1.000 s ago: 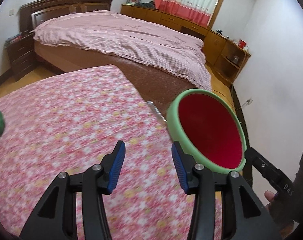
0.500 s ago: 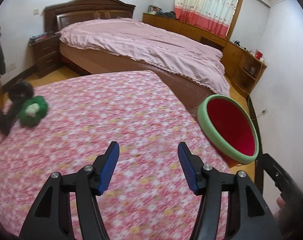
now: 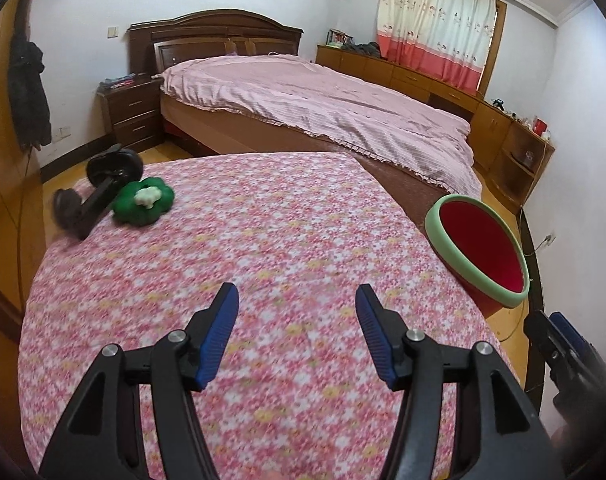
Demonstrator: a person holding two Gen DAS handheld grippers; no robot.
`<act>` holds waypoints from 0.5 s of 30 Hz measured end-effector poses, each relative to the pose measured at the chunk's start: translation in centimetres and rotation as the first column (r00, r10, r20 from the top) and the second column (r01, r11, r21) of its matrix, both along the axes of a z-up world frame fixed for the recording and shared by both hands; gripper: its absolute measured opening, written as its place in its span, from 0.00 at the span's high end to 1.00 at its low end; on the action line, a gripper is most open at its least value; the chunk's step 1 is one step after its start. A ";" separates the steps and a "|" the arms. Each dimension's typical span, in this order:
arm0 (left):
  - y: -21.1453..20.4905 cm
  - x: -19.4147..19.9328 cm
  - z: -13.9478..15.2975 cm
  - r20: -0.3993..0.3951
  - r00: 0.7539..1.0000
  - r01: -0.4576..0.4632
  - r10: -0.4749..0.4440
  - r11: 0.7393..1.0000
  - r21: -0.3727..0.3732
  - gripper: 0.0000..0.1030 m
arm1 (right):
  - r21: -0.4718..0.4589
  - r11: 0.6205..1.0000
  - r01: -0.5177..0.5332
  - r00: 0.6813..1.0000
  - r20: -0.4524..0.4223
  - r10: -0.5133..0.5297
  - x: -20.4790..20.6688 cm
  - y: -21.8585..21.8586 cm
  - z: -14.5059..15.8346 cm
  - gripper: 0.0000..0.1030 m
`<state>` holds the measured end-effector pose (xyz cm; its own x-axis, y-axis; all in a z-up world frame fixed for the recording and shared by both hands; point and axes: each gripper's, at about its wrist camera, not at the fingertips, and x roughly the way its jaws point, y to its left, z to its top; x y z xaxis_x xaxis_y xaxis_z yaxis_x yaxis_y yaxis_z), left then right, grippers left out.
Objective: Collect trash
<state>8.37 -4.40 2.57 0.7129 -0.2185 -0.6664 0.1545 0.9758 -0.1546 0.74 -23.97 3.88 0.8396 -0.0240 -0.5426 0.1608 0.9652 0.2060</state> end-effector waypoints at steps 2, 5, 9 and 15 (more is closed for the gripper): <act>0.2 -0.9 0.0 0.010 1.000 -0.008 0.007 1.000 0.007 0.41 | -0.011 1.000 0.000 1.000 0.007 0.000 -0.5 0.5 0.0 0.22; 0.5 -2.0 0.1 0.030 0.999 -0.015 0.015 1.000 0.011 0.41 | -0.018 1.000 -0.002 1.000 0.019 0.002 -1.3 1.0 0.1 0.22; 0.8 -3.2 0.2 0.046 0.999 -0.024 0.024 1.000 0.012 0.41 | -0.028 1.000 -0.004 0.999 0.033 0.005 -2.3 1.2 0.2 0.22; 1.5 -5.0 0.4 0.077 0.996 -0.054 0.051 0.998 0.030 0.41 | -0.022 1.000 -0.010 0.999 0.051 0.011 -3.4 1.6 0.5 0.22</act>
